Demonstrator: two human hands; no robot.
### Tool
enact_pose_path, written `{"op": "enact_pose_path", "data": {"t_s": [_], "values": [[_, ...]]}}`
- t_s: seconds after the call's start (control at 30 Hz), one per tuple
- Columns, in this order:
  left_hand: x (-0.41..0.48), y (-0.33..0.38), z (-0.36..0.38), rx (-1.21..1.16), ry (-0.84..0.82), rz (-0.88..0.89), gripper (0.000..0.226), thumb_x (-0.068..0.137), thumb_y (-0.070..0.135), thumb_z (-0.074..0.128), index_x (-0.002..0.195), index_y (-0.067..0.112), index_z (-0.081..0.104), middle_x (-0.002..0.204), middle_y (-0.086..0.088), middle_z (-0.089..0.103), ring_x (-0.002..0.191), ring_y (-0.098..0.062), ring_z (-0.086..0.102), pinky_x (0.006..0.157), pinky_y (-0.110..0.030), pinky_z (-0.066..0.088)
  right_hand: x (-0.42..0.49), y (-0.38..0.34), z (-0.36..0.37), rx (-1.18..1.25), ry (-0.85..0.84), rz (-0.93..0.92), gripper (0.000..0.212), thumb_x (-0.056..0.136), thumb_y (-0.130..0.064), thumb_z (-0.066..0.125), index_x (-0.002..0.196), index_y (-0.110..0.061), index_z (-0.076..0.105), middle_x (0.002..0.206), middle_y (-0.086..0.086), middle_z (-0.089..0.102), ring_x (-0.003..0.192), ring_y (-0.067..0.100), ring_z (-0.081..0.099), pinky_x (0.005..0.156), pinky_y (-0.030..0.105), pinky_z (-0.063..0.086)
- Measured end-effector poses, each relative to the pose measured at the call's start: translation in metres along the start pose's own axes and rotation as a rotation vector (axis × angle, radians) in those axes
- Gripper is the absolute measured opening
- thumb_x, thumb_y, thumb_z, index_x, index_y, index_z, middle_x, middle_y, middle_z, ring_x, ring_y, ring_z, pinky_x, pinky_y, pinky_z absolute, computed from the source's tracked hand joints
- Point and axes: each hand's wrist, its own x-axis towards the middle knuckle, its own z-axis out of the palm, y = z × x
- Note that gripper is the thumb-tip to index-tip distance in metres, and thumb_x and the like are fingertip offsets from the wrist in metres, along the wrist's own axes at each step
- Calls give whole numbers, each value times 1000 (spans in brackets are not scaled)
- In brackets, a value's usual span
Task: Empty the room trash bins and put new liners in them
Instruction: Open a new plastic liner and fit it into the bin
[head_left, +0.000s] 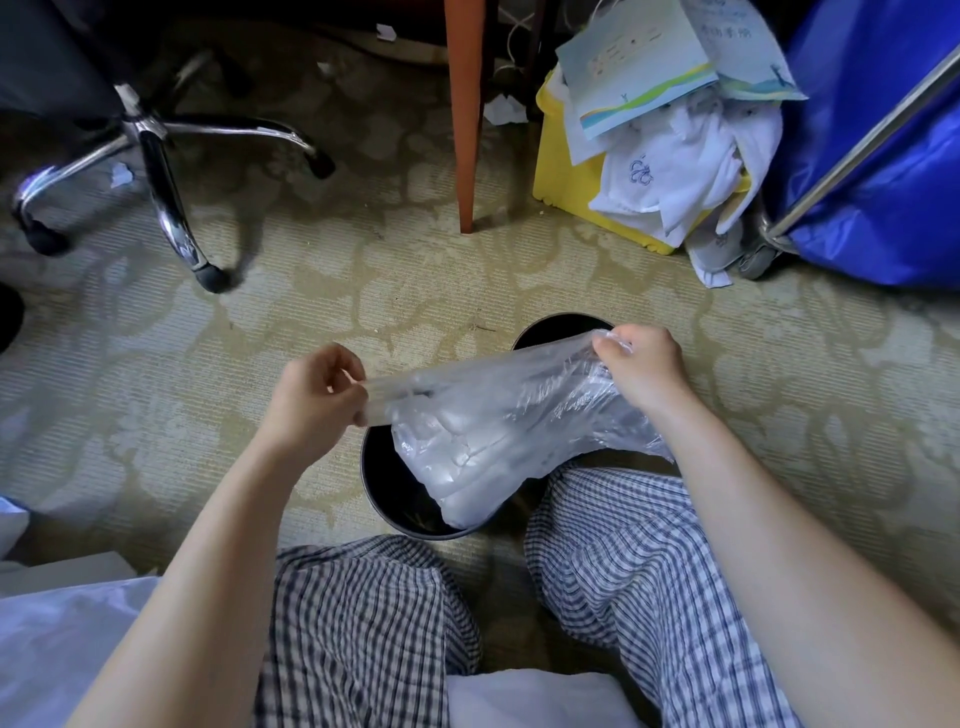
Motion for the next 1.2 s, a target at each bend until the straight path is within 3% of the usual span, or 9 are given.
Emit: {"op": "enact_pose_path", "data": {"t_s": [0.13,0.23,0.43,0.53,0.7,0.8,0.9,1.03,1.2], "values": [[1,2,-2,0,388,-19,5,93,7,53,92,11,54,60,-4,58,40,-6,58,39,-17,40,-1,-4,4,-36,-24,-31,36,93,-26,52,80,8,56,67,13,48,65,24,44,60,31,29],[3,6,1,-171,440,-75,18,98,13,42,91,9,59,60,-4,52,34,-2,52,51,-24,50,-2,-7,8,-9,-21,-93,38,92,-28,51,87,9,58,74,19,59,69,32,53,64,35,41],[-7,18,16,-448,25,156,54,101,31,22,76,26,70,85,-6,70,87,-20,66,86,-39,51,-13,-28,15,276,-124,-96,30,99,-28,46,84,-11,66,46,-12,40,43,2,34,47,20,31],[-13,28,30,-487,-133,183,55,98,29,21,70,30,69,92,2,71,93,-19,65,83,-33,53,-26,-43,25,316,-279,-128,35,101,-33,39,101,-17,70,48,-16,43,45,0,39,48,17,33],[-15,35,47,-509,-267,109,44,94,26,31,105,-2,62,101,-16,69,91,-26,65,80,-34,53,-45,-64,47,423,-500,-195,37,99,-30,44,126,-10,59,122,3,64,112,8,57,99,21,44],[-15,33,44,-585,-262,97,50,91,38,38,116,-3,50,110,-25,62,98,-34,61,92,-48,50,-48,-68,57,458,-640,-222,41,96,-31,50,132,-12,54,130,-2,59,120,8,53,101,22,42],[-16,36,40,-747,-203,61,71,86,57,34,131,4,43,118,-19,63,111,-30,60,103,-47,44,-48,-68,62,362,-548,-270,28,94,-32,56,101,-7,65,91,4,68,85,16,64,76,33,48],[-13,29,38,-556,-199,191,100,64,90,39,139,23,36,142,4,47,131,-6,43,112,-34,30,-44,-69,54,521,-295,-136,43,93,-27,59,58,-16,37,52,-5,31,46,8,30,44,20,23],[-26,26,61,-288,-588,287,93,65,53,75,141,19,34,136,7,50,127,-6,47,106,-29,39,-49,-76,45,749,-511,-20,36,93,-23,59,62,-10,49,49,-3,46,45,10,45,45,18,36]]}}
